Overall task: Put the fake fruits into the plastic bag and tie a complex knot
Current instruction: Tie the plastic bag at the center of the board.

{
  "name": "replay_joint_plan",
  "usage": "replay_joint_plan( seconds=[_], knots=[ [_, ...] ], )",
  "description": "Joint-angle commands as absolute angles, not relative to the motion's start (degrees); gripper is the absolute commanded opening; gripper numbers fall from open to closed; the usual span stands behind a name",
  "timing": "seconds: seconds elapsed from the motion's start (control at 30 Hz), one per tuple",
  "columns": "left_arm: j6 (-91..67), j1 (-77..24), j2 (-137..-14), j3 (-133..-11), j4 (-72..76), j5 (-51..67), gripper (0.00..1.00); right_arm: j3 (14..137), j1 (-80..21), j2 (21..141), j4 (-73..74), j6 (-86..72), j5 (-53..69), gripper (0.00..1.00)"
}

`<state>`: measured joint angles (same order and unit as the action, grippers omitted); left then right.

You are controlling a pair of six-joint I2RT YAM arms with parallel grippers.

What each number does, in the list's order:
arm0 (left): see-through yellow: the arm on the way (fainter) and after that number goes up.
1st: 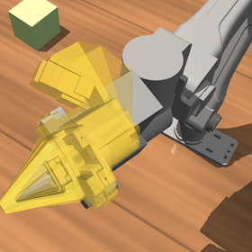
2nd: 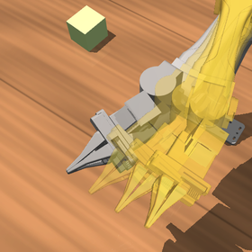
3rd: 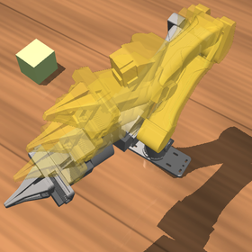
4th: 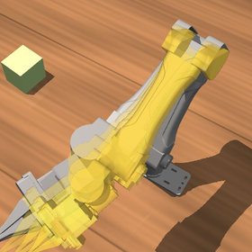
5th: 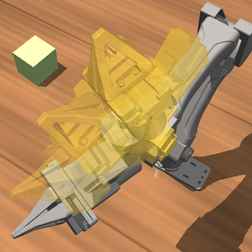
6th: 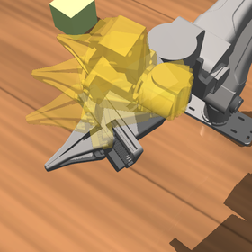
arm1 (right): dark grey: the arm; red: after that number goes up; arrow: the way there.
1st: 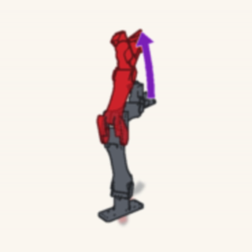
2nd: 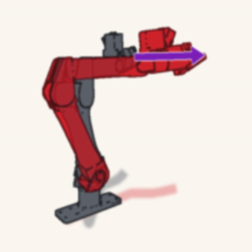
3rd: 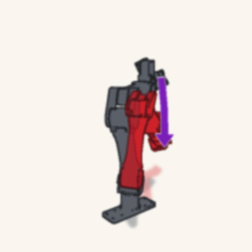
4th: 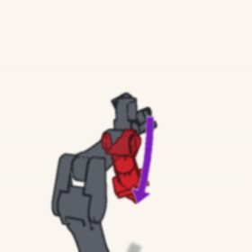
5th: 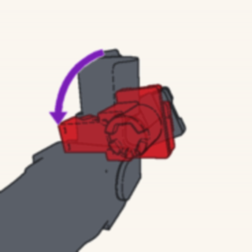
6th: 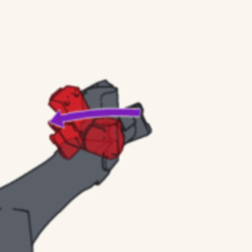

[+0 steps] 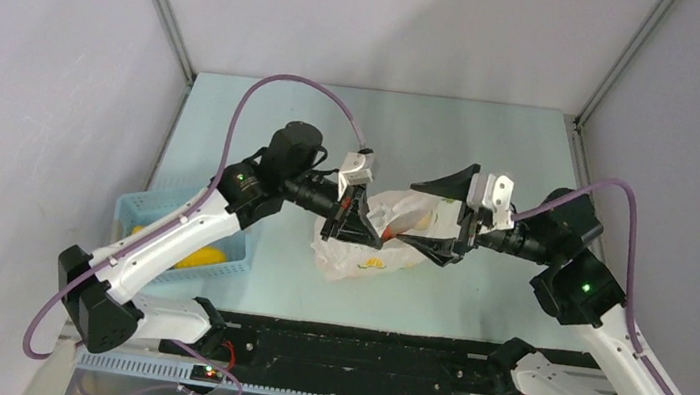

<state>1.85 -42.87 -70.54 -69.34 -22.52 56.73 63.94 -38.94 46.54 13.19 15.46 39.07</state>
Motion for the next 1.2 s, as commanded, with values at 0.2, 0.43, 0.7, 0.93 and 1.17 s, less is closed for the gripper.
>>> replay_joint_plan(
  seconds=[0.2,0.43,0.7,0.93,1.17],
  knots=[
    [5.70,-42.50,-72.98,-71.19,-28.04,67.25,0.00,63.98,-41.13,51.78,8.91,22.04,51.92,0.79],
    [6.76,-42.48,-73.51,-71.54,-29.44,68.31,0.00,63.97,-41.17,54.16,7.98,19.52,57.29,0.71],
    [6.76,-42.52,-73.77,-72.10,-29.65,69.73,0.00,63.93,-41.19,55.90,10.01,18.51,59.11,0.62],
    [6.32,-42.52,-73.76,-72.25,-29.11,70.83,0.00,63.98,-41.20,56.70,12.18,19.15,59.44,0.57],
    [5.67,-42.49,-73.37,-72.10,-28.15,69.10,0.00,63.92,-41.20,56.37,12.54,17.92,58.59,0.33]
  ],
)
